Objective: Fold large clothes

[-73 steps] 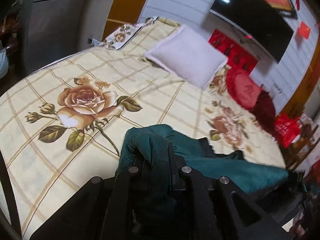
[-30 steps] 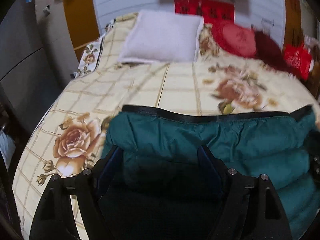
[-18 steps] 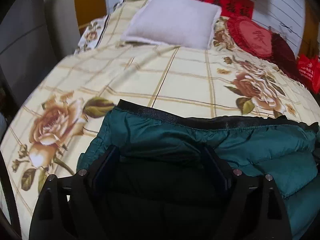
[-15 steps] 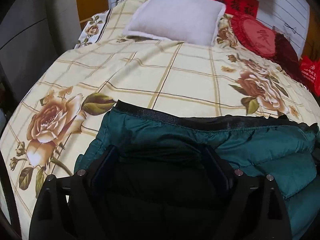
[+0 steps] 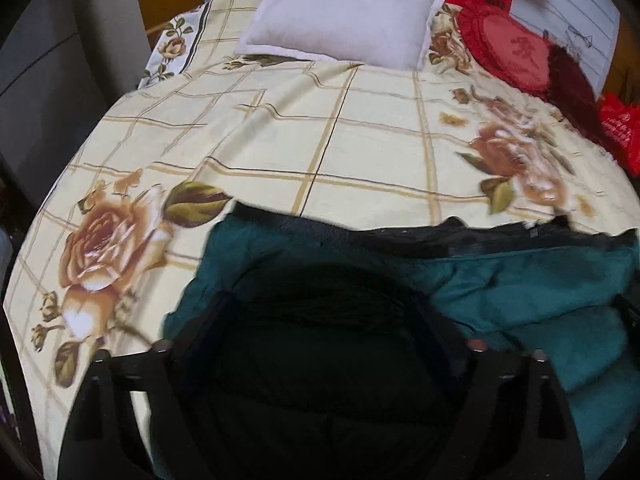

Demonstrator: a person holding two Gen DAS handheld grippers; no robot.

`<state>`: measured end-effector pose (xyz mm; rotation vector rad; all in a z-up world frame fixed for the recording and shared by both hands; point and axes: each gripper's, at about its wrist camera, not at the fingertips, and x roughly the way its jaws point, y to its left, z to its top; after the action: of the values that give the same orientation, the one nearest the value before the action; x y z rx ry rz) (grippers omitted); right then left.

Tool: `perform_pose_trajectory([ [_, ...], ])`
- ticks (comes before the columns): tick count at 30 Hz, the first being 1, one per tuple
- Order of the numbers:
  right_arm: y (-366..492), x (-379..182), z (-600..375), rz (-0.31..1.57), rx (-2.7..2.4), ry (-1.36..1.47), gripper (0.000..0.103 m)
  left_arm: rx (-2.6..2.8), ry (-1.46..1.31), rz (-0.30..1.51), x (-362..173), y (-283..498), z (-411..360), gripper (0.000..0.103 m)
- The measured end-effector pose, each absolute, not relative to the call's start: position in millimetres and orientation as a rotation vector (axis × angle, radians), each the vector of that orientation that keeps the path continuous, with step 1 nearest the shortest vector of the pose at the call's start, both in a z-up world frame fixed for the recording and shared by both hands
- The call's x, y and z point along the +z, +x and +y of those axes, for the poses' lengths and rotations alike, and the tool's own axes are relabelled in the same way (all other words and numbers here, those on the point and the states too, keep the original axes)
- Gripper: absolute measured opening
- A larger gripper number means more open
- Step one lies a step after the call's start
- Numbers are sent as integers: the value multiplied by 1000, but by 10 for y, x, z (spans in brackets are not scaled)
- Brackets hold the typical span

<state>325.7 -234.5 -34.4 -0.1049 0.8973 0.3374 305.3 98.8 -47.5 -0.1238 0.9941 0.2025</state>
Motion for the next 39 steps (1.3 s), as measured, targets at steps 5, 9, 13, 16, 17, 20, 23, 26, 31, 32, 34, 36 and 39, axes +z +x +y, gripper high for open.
perform_pose_trajectory([
  [5,2386,256,-2698,727,360,-20,93,139,-160,840,195,2328,1036,66],
  [9,1804,256,-2942,708,353,6,95,125,-61,783,274,1747,931,66],
  [13,1448,-67,-3253,804,312,152,95,143,-45,750,17,1269,1085,66],
  [16,1348,-416,-3406,972,336,379,94,115,-162,768,-247,1016,1335,66],
  [17,1341,-489,-3423,995,373,435,94,103,-199,773,-316,971,1406,66],
  [20,1408,-679,-3438,1034,460,592,92,16,-338,820,-549,975,1509,66],
  [23,1599,-753,-3370,1031,480,597,88,-118,-405,865,-654,1049,1341,63],
  [26,1834,-738,-3262,1011,479,504,88,-112,-263,871,-618,1006,1024,63],
  [31,2122,-797,-3327,988,477,495,87,-114,-243,869,-579,974,816,63],
  [32,2124,-808,-3332,998,477,518,87,-96,-255,869,-572,958,845,63],
  [34,2058,-813,-3357,1029,515,592,87,-52,-269,858,-521,926,881,63],
  [36,1874,-680,-3353,1004,539,617,87,12,-219,829,-399,818,849,63],
  [39,1441,-320,-3273,895,487,512,90,55,-182,773,-151,575,699,63],
])
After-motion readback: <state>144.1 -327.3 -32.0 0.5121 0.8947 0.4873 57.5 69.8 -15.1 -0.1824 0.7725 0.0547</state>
